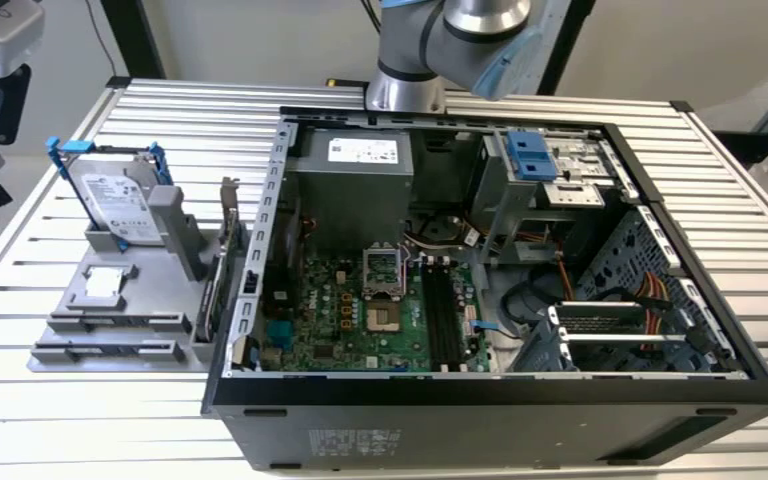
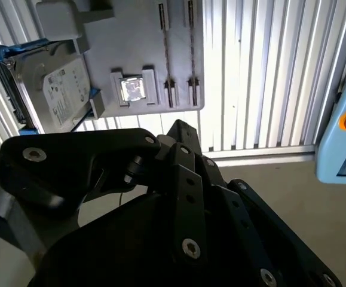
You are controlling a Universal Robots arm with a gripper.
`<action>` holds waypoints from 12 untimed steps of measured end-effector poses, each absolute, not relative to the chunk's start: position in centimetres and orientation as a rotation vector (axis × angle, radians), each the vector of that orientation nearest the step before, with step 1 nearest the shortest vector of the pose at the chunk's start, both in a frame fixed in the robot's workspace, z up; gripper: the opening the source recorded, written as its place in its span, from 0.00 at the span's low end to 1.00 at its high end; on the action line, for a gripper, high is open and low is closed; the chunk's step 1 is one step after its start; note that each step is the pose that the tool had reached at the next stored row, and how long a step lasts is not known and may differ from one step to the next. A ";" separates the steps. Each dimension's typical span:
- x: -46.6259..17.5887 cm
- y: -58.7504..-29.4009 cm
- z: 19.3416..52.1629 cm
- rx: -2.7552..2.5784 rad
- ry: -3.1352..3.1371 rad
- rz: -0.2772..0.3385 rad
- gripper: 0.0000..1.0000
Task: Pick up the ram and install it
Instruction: 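Pick up the ram and move it above insertion slot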
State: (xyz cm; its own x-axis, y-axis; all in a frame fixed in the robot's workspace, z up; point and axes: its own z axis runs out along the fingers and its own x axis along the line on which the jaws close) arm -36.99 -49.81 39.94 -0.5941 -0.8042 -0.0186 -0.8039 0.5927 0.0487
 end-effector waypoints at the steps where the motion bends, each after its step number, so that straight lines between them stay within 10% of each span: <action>1: -37.0 -49.8 39.9 1.423 -2.793 -0.081 0.00; 12: -37.0 -49.8 39.9 1.534 -2.732 -0.081 0.00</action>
